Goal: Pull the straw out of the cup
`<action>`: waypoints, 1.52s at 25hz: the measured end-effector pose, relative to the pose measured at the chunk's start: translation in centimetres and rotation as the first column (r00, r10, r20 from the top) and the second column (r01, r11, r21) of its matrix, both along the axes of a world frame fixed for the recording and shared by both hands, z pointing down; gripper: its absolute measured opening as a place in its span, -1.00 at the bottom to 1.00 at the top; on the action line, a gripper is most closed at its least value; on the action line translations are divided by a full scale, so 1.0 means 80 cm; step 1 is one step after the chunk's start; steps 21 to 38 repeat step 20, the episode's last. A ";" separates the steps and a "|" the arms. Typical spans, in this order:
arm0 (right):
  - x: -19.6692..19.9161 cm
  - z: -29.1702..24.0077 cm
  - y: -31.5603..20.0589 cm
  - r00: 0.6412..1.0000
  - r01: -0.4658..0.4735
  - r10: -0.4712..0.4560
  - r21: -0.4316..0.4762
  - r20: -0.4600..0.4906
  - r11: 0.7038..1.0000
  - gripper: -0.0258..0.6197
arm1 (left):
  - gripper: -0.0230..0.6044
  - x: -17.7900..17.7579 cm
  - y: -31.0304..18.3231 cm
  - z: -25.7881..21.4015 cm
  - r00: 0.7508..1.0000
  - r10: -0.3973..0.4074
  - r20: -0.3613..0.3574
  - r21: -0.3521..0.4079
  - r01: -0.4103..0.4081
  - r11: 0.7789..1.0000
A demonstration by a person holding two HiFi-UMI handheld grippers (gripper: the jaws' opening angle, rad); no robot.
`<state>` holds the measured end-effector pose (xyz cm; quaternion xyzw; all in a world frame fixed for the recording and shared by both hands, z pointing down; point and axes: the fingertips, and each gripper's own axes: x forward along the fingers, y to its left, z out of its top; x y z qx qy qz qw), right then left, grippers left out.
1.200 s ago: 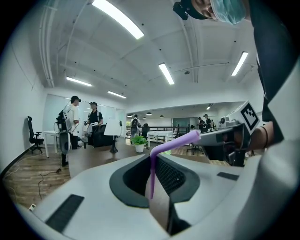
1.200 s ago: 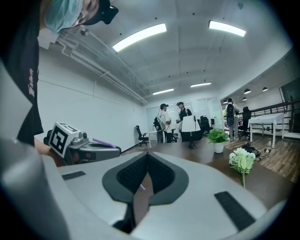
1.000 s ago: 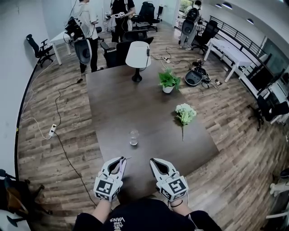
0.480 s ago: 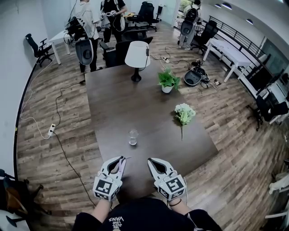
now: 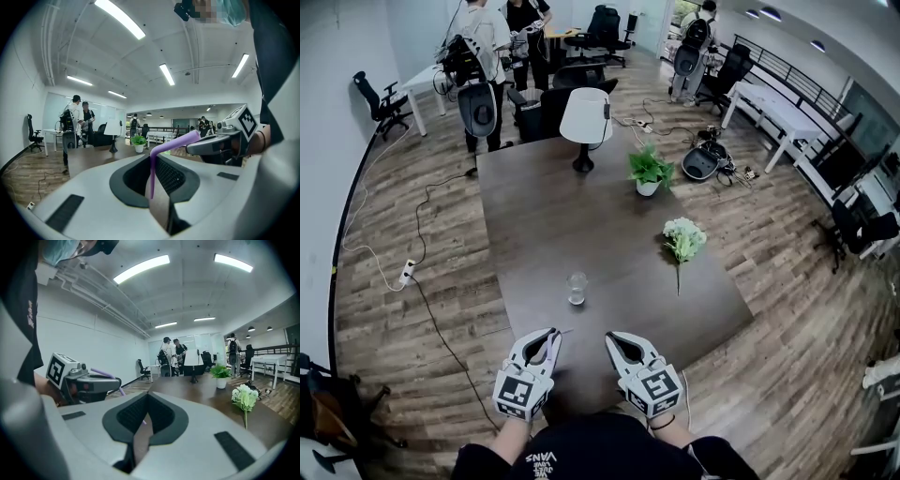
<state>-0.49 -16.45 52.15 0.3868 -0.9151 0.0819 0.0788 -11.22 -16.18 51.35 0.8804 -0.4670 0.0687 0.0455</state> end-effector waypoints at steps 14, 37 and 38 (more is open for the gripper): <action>-0.003 0.003 -0.004 1.000 -0.004 0.004 -0.006 -0.009 1.000 -0.87 | -0.79 -0.001 -0.003 0.002 1.000 0.004 -0.008 -0.008 -0.004 1.000; -0.004 0.000 -0.005 1.000 -0.004 0.004 -0.003 -0.006 1.000 -0.87 | -0.79 -0.002 -0.004 -0.001 1.000 0.004 -0.008 -0.007 -0.004 1.000; -0.004 0.000 -0.005 1.000 -0.004 0.004 -0.003 -0.006 1.000 -0.87 | -0.79 -0.002 -0.004 -0.001 1.000 0.004 -0.008 -0.007 -0.004 1.000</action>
